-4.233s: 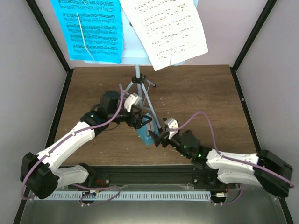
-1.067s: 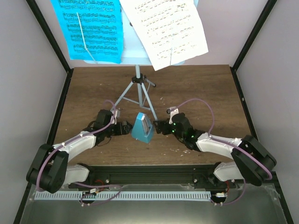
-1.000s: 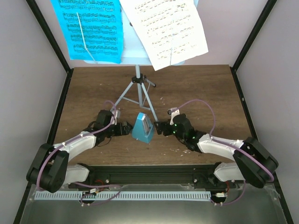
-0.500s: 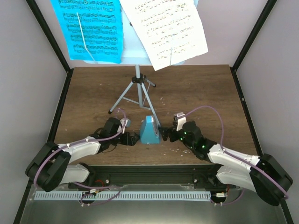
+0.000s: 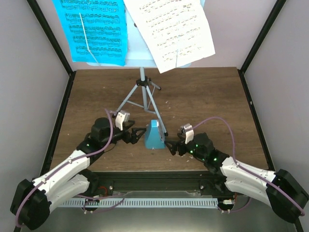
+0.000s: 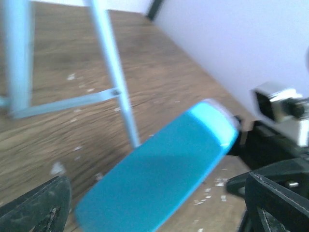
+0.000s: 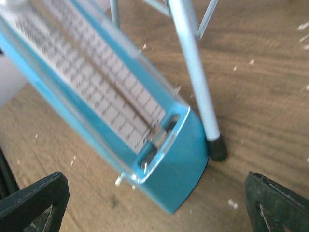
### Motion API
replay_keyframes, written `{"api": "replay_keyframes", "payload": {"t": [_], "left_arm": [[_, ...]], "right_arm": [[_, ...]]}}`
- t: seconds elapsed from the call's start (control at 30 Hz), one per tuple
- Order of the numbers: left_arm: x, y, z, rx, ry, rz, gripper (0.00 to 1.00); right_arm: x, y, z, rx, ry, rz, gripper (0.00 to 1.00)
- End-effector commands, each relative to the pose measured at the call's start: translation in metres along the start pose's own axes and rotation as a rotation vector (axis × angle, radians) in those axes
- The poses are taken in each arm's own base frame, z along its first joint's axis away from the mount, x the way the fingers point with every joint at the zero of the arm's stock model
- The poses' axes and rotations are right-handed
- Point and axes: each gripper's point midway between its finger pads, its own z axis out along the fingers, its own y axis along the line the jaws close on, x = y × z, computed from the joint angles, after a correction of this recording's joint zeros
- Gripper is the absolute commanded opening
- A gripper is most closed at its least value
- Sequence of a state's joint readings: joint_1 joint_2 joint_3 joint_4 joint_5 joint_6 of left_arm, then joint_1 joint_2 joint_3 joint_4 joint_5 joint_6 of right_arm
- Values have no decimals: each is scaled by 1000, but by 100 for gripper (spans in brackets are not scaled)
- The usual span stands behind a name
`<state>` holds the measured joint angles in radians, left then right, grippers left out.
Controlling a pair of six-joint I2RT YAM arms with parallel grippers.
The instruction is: Pack up the instrument practice props
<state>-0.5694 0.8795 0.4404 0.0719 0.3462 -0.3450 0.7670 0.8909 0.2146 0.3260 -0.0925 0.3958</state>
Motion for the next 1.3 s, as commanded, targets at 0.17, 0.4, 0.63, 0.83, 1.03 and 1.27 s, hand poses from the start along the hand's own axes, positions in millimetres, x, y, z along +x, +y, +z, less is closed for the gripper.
{"api": "replay_keyframes", "payload": {"t": [0.17, 0.4, 0.63, 0.83, 1.03, 1.27], "left_arm": [[-20, -65, 15, 413, -25, 176, 99], [-24, -62, 33, 429, -40, 229, 100], [-25, -57, 48, 425, -57, 308, 100], [-17, -61, 54, 456, -34, 317, 94], [-11, -56, 58, 446, -9, 295, 69], [-14, -46, 67, 389, 5, 234, 54]], "right_arm": [[28, 20, -5, -122, 55, -12, 100], [38, 27, -3, -179, 89, -38, 100], [40, 30, 2, -195, 102, -49, 100], [43, 28, 5, -188, 116, -46, 100], [47, 17, 11, -119, 133, -46, 100], [58, 3, 26, 11, 172, -60, 100]]}}
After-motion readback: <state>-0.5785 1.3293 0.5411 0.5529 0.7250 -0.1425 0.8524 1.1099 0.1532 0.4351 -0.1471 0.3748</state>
